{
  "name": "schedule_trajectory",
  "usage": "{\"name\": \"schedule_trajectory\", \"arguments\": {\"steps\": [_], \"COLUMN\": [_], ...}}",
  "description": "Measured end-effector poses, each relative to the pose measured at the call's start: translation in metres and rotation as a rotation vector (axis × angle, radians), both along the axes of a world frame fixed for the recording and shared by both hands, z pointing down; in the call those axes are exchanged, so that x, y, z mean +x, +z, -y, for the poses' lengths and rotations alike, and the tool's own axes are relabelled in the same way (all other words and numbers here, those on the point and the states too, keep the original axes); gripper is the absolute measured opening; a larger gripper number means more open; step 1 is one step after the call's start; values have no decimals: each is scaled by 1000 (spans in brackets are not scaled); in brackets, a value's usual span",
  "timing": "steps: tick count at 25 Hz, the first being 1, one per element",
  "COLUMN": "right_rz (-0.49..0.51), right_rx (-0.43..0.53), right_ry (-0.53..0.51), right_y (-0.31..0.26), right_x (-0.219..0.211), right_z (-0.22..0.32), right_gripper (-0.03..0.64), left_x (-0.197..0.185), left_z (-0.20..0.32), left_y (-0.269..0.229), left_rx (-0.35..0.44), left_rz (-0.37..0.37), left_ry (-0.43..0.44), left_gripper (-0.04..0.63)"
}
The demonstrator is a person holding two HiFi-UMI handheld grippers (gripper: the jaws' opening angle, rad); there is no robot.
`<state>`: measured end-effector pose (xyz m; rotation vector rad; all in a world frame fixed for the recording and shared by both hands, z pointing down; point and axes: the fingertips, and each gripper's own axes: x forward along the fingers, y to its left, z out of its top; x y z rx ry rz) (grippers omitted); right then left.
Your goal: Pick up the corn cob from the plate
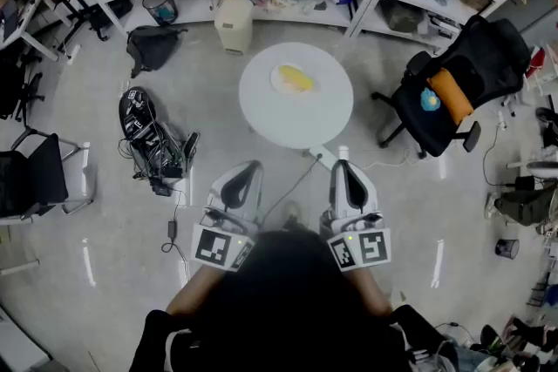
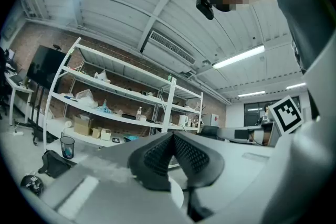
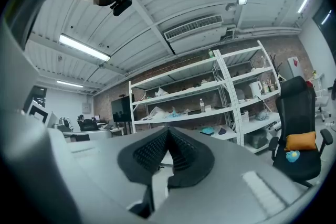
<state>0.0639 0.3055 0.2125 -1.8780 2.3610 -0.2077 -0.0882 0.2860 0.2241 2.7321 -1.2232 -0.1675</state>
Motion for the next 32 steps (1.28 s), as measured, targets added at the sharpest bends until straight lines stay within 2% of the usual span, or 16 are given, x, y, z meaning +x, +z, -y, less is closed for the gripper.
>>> {"name": "schedule_trajectory", "arguments": {"steps": [11, 27, 32], "right_rz": [30, 57, 65], "right_rx": [-17, -40, -43], "right_ry": [-3, -137, -153], "right_y": [8, 22, 26], "right_x": [21, 68, 75], "right_z": [3, 25, 34], "right_gripper": [9, 9, 9], "left_x": [21, 63, 70], "left_z": [2, 18, 23], "left_y": [8, 21, 22], "left_rx": [-26, -58, -61], "left_rz": [9, 33, 40], "left_ry": [-3, -151, -165], "left_gripper": [3, 3, 3]}}
